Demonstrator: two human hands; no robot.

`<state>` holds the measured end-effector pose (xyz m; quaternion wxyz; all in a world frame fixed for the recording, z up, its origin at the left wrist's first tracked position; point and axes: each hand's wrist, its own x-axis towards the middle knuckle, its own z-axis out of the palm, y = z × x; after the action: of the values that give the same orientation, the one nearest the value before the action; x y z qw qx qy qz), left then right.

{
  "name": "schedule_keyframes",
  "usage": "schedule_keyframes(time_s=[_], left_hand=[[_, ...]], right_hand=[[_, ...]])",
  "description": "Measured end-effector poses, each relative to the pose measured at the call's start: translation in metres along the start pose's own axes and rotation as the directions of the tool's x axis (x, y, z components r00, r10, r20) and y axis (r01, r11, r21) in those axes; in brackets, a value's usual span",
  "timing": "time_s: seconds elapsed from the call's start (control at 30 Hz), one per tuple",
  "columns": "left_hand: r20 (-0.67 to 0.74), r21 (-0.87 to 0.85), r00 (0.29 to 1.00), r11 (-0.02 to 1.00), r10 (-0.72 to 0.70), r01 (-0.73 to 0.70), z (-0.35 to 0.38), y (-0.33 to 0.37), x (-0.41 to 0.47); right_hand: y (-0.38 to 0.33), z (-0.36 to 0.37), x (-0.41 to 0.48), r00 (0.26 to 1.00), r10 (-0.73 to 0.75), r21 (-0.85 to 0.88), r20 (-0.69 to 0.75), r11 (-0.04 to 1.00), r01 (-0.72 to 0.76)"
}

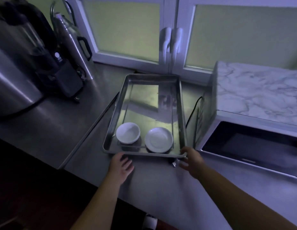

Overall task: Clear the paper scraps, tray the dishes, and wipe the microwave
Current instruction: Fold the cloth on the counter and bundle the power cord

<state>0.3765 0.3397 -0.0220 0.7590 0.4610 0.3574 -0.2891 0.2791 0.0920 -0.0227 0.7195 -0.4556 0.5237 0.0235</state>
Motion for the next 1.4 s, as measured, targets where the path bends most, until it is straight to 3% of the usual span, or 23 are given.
schedule_keyframes(time_s=[0.13,0.23,0.53,0.67,0.8,0.87,0.9,0.97,1.03,1.07,1.17,1.27,1.33,1.4], left_hand=[[0.098,-0.043,0.994,0.998,-0.051,0.056,-0.01,0.029,0.011],[0.084,-0.042,0.996,0.999,-0.023,0.027,-0.019,0.045,0.02],[0.004,-0.148,0.99,0.979,0.142,-0.139,-0.054,0.122,0.053],[0.004,-0.144,0.988,0.977,0.156,-0.154,-0.064,0.141,0.06],[-0.018,-0.086,0.988,0.984,0.154,-0.155,-0.062,0.14,0.061],[-0.084,0.048,0.976,0.979,0.202,-0.198,-0.058,0.133,0.06],[-0.153,0.158,0.952,0.957,0.266,-0.242,-0.055,0.128,0.057],[-0.268,0.338,0.831,0.856,0.487,-0.392,-0.046,0.115,0.045],[-0.164,0.412,0.714,0.705,0.681,-0.577,-0.028,0.096,0.026],[-0.074,0.411,0.701,0.662,0.71,-0.627,-0.016,0.082,0.016],[0.163,0.31,0.777,0.716,0.608,-0.625,0.025,0.027,-0.008],[0.382,0.354,0.763,0.68,0.522,-0.642,0.071,-0.032,-0.034],[0.494,0.392,0.73,0.629,0.472,-0.671,0.104,-0.063,-0.053],[0.573,0.431,0.706,0.58,0.416,-0.692,0.136,-0.089,-0.071]], right_hand=[[0.003,0.014,-0.011,0.997,0.018,0.058,-0.081,0.998,-0.014],[0.005,0.026,-0.023,0.997,0.03,0.048,-0.074,0.998,-0.027],[0.038,0.107,-0.045,0.974,0.201,-0.028,0.107,0.98,-0.199],[0.053,0.134,-0.043,0.973,0.195,0.011,0.126,0.98,-0.198],[0.055,0.132,-0.041,0.972,0.199,-0.051,0.126,0.98,-0.194],[0.051,0.12,-0.044,0.96,0.228,-0.114,0.161,0.971,-0.212],[0.049,0.112,-0.046,0.956,0.233,-0.149,0.176,0.967,-0.208],[0.047,0.092,-0.05,0.966,0.198,-0.198,0.166,0.966,-0.164],[0.048,0.065,-0.054,0.983,0.132,-0.189,0.127,0.976,-0.107],[0.048,0.049,-0.057,0.988,0.108,-0.167,0.107,0.982,-0.089],[0.048,-0.007,-0.066,0.999,0.041,-0.068,-0.005,0.997,-0.041],[0.044,-0.077,-0.074,0.983,-0.061,0.099,-0.175,0.992,0.079],[0.036,-0.13,-0.08,0.93,-0.147,0.212,-0.336,0.95,0.227],[0.023,-0.188,-0.086,0.815,-0.206,0.248,-0.541,0.887,0.389]])
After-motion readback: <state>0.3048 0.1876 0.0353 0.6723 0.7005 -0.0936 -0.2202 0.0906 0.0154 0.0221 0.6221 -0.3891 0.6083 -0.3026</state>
